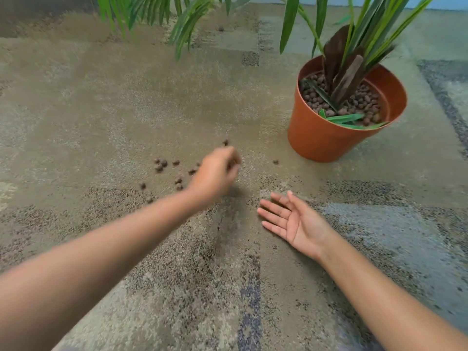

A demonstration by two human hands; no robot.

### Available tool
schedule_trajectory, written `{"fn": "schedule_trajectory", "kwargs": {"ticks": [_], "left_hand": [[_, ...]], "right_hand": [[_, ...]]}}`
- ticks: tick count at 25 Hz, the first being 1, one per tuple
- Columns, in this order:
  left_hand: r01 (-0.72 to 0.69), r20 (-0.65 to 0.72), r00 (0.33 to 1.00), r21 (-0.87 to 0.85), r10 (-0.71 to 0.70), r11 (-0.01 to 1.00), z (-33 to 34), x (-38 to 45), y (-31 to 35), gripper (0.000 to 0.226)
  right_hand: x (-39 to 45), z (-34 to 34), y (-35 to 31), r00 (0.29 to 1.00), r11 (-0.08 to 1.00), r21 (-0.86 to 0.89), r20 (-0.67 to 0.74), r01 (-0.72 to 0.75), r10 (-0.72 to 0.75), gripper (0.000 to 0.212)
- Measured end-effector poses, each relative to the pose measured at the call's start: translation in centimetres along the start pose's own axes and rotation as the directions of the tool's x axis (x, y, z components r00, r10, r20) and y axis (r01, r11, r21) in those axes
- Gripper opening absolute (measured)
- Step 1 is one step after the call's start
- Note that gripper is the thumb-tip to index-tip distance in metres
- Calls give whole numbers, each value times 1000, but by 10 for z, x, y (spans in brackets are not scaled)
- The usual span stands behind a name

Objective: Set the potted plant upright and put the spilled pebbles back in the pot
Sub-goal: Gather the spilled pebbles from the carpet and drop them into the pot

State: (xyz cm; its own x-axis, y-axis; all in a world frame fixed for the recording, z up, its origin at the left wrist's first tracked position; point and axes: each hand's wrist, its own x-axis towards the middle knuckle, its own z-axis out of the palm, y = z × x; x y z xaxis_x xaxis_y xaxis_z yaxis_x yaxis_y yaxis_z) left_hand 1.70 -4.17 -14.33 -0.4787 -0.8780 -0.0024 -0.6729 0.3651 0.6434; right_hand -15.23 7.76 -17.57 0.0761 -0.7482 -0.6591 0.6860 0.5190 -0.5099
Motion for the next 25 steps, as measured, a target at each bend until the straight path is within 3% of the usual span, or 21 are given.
{"fn": "schedule_trajectory", "kwargs": {"ticks": [3, 6, 11, 16, 18, 21, 23, 25], "left_hand": [[-99, 130, 986, -44, 104, 994, 37, -53, 24, 11], [-114, 67, 991, -74, 119, 991, 44, -45, 25, 19], [-10, -31, 999, 208, 17, 978, 17, 18, -17, 32], [24, 167, 981, 394, -97, 919, 4, 59, -42, 44], [48, 140, 983, 418, -117, 907, 4, 61, -40, 42], [68, 56, 993, 466, -107, 882, 7, 55, -29, 19], [104, 26, 992, 428, -127, 898, 5, 51, -24, 6], [151, 8, 987, 331, -163, 931, 5, 47, -21, 8]], "right_hand": [[6, 12, 4, 1000, 998, 67, 4, -17, 17, 44], [9, 21, 3, 1000, 988, 152, -10, -6, 7, 43], [4, 20, 10, 996, 997, 76, -85, 20, -14, 33], [5, 21, 14, 995, 995, 98, -101, 36, -26, 34], [6, 22, 16, 994, 995, 91, -110, 39, -29, 36], [6, 19, 20, 992, 992, 93, -100, 80, -70, 47], [6, 18, 23, 992, 990, 102, -88, 102, -93, 52], [6, 17, 24, 992, 989, 104, -81, 108, -100, 53]]}}
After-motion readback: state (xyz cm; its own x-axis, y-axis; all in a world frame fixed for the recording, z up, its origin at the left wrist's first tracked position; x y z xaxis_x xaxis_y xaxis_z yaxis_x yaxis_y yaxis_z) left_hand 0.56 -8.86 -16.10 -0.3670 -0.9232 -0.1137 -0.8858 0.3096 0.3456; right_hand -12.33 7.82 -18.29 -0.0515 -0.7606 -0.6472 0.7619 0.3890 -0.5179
